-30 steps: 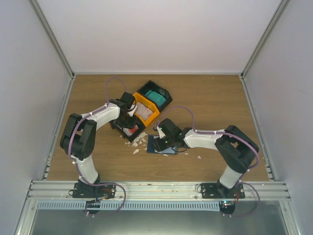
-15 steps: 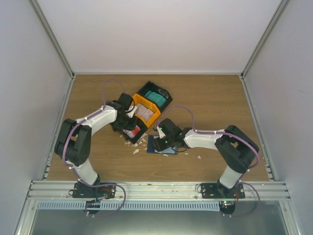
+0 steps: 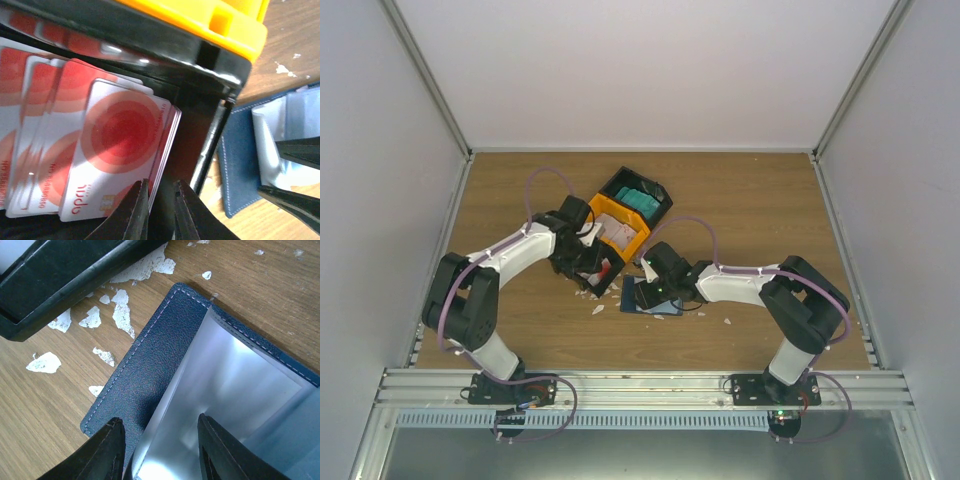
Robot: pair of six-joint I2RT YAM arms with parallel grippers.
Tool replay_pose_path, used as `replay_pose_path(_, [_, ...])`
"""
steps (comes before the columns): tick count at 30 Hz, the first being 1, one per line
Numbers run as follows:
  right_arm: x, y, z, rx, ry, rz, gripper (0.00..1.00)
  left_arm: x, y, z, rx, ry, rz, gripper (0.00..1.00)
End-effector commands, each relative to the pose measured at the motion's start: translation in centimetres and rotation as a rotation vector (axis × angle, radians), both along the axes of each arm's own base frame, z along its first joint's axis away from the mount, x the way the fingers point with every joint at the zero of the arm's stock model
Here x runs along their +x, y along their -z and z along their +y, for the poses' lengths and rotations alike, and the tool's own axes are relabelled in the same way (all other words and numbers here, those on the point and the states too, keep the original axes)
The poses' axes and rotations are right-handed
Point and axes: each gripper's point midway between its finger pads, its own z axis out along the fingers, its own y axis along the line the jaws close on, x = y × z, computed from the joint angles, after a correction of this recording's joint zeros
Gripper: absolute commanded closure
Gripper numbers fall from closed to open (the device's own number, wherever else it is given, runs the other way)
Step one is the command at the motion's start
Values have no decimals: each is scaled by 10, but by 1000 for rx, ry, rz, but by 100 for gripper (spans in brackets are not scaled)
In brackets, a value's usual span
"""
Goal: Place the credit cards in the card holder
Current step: Pick up the credit card from the storage box.
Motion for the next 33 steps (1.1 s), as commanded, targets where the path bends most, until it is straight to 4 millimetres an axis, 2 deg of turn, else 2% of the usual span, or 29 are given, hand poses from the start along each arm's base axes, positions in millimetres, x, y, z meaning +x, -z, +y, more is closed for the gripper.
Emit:
replay_pose_path(1, [-24, 50, -37, -171, 26, 118, 59, -14, -9, -14, -78, 12, 30, 81])
replay_pose_path(5, [-25, 50, -38, -171, 28, 118, 59, -17, -7, -17, -78, 23, 34, 80])
replay_pose_path(12, [-24, 51, -38, -173, 30, 117, 59, -20, 8, -23, -34, 49, 50, 75])
replay_pose_path(18, [-24, 51, -39, -176, 30, 117, 59, -17, 8, -27, -10, 64, 36, 74])
replay_pose_path(29, [-23, 52, -38, -175, 28, 114, 59, -18, 12, -35, 13, 106, 21, 59])
replay_pose_path(33, [-23, 52, -38, -176, 28, 115, 59, -18, 18, -34, 42, 118, 27, 57])
